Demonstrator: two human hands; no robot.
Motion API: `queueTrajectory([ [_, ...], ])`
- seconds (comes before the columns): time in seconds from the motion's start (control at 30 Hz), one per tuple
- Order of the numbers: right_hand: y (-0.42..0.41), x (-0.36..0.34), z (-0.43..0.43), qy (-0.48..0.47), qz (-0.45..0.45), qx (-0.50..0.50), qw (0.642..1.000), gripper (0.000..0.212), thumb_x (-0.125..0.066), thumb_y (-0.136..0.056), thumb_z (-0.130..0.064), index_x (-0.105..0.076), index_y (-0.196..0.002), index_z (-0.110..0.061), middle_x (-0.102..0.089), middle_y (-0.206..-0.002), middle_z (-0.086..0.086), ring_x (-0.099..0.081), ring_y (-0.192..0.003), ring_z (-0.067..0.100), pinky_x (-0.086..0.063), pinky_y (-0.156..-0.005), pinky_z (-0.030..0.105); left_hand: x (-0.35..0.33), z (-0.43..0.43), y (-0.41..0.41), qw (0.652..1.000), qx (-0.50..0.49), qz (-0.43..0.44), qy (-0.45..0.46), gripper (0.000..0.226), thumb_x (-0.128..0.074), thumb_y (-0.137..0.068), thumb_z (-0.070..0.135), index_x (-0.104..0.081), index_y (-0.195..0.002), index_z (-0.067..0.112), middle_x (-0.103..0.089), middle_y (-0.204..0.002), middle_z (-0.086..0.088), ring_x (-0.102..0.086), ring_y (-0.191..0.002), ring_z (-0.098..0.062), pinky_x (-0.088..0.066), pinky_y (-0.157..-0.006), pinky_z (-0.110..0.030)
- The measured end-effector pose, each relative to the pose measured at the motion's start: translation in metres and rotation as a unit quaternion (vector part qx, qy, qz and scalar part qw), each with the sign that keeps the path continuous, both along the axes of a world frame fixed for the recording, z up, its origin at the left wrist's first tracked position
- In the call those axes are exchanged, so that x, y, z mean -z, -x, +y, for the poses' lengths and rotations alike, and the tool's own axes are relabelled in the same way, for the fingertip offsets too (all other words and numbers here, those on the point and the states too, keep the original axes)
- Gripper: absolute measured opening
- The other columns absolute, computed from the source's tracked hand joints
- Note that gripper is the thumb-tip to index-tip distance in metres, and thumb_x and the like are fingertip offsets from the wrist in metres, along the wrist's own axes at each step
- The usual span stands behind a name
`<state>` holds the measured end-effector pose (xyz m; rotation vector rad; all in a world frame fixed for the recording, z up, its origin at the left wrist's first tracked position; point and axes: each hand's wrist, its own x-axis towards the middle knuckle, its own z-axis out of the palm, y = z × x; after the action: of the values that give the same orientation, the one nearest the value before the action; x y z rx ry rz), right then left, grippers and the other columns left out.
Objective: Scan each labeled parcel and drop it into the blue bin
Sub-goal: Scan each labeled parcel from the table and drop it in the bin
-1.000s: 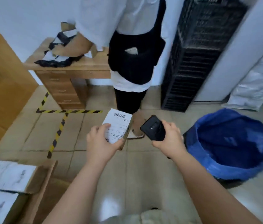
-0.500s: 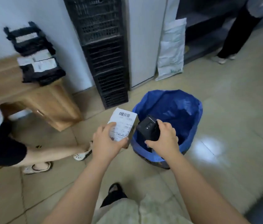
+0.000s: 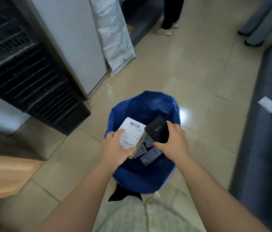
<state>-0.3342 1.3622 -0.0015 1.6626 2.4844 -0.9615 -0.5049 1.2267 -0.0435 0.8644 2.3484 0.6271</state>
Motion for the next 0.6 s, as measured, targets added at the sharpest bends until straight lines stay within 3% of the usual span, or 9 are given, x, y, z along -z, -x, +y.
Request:
queueTrajectory([
  [0.13, 0.03, 0.042, 0.023, 0.052, 0.006, 0.065, 0.997, 0.085, -0.084, -0.07, -0.034, -0.041, -0.143, -0.022, -0.043, -0.136, 0.003, -0.042, -0.126, 0.027, -0.044, -0.098, 0.042, 0.044, 0.048, 0.031, 0.998, 0.054, -0.011, 0.037, 0.084, -0.083, -0.067, 0.045, -0.045, -0.141, 0.031, -0.043, -0.135, 0.0, -0.043, -0.126, -0.023, -0.039, -0.1, -0.032],
  [0.23, 0.042, 0.095, 0.033, 0.122, 0.025, 0.141, 0.982, 0.078, -0.086, -0.069, -0.028, -0.047, -0.136, -0.02, -0.046, -0.127, 0.002, -0.046, -0.123, 0.025, -0.04, -0.086, 0.033, 0.092, 0.074, 0.04, 0.995, 0.06, -0.028, 0.078, 0.083, -0.082, -0.07, 0.043, -0.045, -0.142, 0.029, -0.041, -0.136, -0.002, -0.04, -0.126, -0.027, -0.04, -0.096, -0.034],
  [0.3, 0.049, 0.145, 0.038, 0.151, 0.034, 0.181, 0.971, 0.078, -0.087, -0.07, -0.027, -0.048, -0.136, -0.019, -0.046, -0.128, 0.003, -0.046, -0.124, 0.025, -0.038, -0.087, 0.031, 0.137, 0.085, 0.041, 0.993, 0.044, -0.036, 0.107, 0.082, -0.082, -0.071, 0.043, -0.042, -0.142, 0.028, -0.038, -0.138, -0.003, -0.037, -0.126, -0.029, -0.041, -0.094, -0.035],
  [0.6, 0.079, 0.453, 0.049, 0.217, 0.021, 0.229, 0.949, 0.09, -0.087, -0.071, -0.027, -0.039, -0.146, -0.018, -0.04, -0.144, 0.009, -0.039, -0.133, 0.028, -0.043, -0.104, 0.041, 0.423, 0.096, 0.024, 0.966, -0.171, -0.063, 0.183, 0.091, -0.081, -0.076, 0.039, -0.028, -0.149, 0.025, -0.025, -0.15, -0.011, -0.028, -0.129, -0.033, -0.039, -0.1, -0.045],
])
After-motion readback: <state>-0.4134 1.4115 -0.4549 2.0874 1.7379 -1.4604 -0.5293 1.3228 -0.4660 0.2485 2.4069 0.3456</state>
